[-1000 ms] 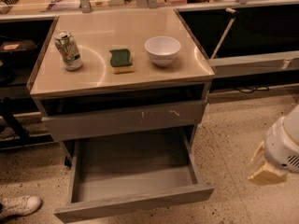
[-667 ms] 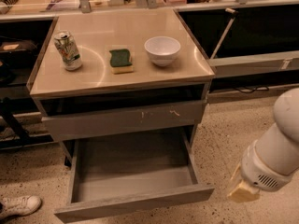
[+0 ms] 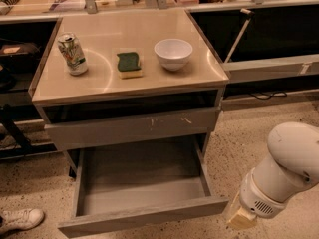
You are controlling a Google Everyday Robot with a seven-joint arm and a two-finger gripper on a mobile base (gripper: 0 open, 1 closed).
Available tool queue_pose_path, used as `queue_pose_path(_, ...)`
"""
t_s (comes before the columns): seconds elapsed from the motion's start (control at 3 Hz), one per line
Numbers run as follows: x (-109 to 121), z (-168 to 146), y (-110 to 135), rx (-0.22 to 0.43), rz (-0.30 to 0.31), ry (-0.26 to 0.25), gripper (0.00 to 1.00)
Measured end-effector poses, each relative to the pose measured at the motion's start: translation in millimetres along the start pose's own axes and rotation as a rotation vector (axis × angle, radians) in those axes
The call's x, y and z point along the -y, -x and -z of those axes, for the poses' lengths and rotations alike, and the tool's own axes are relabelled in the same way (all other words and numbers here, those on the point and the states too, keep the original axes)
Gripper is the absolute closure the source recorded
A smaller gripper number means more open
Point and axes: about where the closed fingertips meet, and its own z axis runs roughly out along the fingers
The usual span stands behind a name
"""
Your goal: Close middle drawer
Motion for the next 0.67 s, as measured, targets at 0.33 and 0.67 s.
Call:
queue_pose_path(0.33, -1.0, -2.5, -0.4, -0.002, -0.001, 0.006, 1.0)
queue_pose_path(0.67, -1.0, -2.5, -0.4, -0.002, -0.001, 0.006, 1.0)
